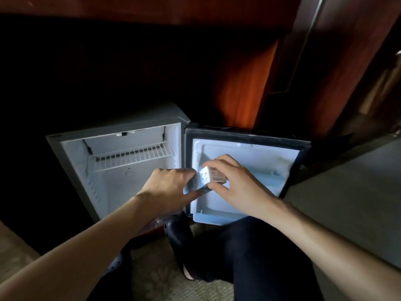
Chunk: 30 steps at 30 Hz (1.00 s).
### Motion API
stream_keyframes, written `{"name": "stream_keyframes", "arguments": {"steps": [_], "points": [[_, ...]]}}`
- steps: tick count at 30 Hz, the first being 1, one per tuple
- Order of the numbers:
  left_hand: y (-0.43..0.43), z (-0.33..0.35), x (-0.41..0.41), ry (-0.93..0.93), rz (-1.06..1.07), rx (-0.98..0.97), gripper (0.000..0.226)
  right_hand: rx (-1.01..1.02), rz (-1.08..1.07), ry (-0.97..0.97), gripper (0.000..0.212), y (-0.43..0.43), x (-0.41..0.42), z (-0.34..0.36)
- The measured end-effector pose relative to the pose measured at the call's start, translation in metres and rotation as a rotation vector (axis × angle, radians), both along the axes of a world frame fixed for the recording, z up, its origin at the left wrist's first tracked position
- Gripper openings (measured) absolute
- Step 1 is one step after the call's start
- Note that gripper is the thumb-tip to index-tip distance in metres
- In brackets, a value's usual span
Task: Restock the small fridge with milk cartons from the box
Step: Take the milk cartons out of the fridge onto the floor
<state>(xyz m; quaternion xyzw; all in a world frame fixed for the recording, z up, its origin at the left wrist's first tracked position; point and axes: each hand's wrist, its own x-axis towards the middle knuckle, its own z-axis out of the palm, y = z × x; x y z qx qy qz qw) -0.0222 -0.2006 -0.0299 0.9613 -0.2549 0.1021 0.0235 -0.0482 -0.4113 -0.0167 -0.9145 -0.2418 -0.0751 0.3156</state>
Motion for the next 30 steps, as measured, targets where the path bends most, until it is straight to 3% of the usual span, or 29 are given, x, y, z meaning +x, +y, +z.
{"name": "stream_keyframes", "arguments": {"steps": [5,12,17,22,30], "points": [[-0.079,0.029,-0.007,-0.004,-0.135,-0.005,0.047,0.157,-0.163,-0.096,0.039,-0.069,-0.038,0.015],[-0.186,0.024,-0.022,0.049,-0.339,-0.036,0.053,0.217,-0.385,-0.125,0.04,-0.165,-0.097,0.014],[-0.255,-0.005,-0.034,0.141,-0.417,0.029,0.052,0.229,-0.492,-0.092,0.03,-0.216,-0.129,-0.011],[-0.304,-0.049,-0.051,0.275,-0.459,0.068,0.054,0.24,-0.573,-0.001,0.033,-0.247,-0.157,-0.055],[-0.341,-0.14,-0.09,0.375,-0.459,0.38,0.065,0.138,-0.698,0.235,0.04,-0.261,-0.186,-0.151]]}}
